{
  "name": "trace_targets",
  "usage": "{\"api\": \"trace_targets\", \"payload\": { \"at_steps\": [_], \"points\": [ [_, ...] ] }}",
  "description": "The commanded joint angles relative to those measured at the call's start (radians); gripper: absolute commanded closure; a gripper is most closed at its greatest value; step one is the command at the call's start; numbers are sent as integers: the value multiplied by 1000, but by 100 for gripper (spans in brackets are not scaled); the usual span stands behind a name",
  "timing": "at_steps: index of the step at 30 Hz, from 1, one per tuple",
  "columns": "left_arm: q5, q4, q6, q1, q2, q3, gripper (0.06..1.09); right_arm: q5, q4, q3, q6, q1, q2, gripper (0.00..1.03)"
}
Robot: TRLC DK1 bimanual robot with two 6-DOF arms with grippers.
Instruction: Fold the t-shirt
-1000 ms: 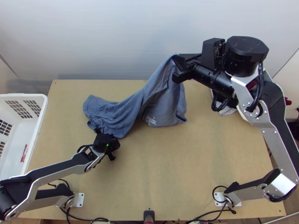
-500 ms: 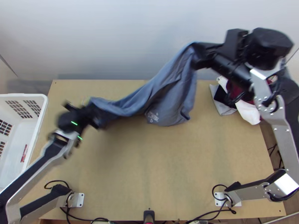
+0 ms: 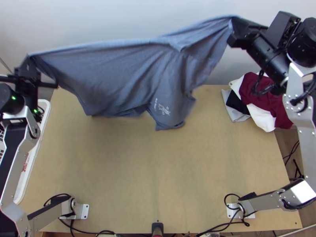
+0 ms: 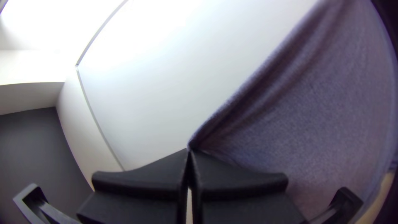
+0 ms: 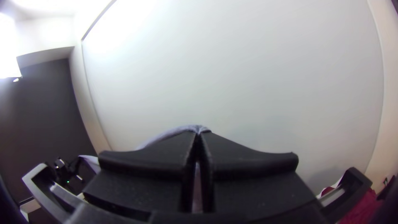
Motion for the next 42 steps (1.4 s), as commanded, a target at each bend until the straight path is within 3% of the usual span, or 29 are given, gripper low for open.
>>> {"api": "trace_targets", "payload": {
  "at_steps": [1, 8, 19, 22, 26, 33, 42],
  "points": [
    [-7, 50, -53, -4, 67, 163, 105, 91, 143, 4, 55, -32, 48, 100],
    [-35, 77, -82, -64, 166, 328, 105, 116, 274, 25, 50, -60, 97, 100],
    [-92, 73, -75, -135, 523, 793, 105, 174, 432, 110, 9, -123, 247, 100],
    [-147, 73, -76, -156, 629, 919, 105, 236, 493, 110, -1, -141, 273, 100],
    [-217, 77, -81, -169, 762, 1101, 105, 345, 642, 111, -82, -169, 316, 100],
    [-266, 235, -78, -181, 838, 1114, 105, 481, 866, 102, -221, -204, 355, 100],
    [-320, 269, -76, -162, 825, 1084, 105, 490, 869, 70, -254, -175, 310, 100]
  ]
}}
